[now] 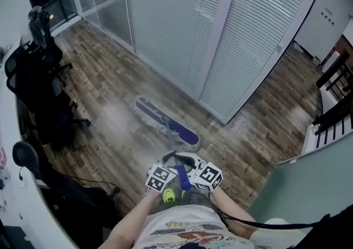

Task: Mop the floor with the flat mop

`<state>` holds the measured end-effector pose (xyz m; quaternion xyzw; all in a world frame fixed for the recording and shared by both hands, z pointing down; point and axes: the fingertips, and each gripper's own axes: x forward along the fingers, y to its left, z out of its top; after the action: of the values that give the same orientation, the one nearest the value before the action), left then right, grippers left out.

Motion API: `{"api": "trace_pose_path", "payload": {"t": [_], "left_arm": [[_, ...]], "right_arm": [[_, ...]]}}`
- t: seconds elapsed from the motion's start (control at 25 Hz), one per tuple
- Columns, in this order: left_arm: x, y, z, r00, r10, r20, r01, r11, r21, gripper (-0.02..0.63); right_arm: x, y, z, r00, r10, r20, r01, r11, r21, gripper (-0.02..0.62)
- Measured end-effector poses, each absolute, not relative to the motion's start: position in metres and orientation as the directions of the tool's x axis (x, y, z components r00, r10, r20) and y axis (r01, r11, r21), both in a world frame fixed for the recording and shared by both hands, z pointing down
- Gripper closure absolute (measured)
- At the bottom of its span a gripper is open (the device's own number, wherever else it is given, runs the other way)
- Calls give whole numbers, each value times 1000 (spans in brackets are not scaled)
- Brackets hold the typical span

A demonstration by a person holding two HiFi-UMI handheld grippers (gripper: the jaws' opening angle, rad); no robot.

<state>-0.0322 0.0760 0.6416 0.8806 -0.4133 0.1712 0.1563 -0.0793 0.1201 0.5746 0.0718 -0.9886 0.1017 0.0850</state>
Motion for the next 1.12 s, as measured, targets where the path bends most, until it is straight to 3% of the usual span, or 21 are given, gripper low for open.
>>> {"api": "trace_pose_path", "payload": {"t": [1.12], "left_arm": [[155, 308, 656, 513, -726, 458, -840, -535, 94, 413]], "right_arm": [[115, 355, 587, -985, -38, 170, -72, 977, -203, 396]]}}
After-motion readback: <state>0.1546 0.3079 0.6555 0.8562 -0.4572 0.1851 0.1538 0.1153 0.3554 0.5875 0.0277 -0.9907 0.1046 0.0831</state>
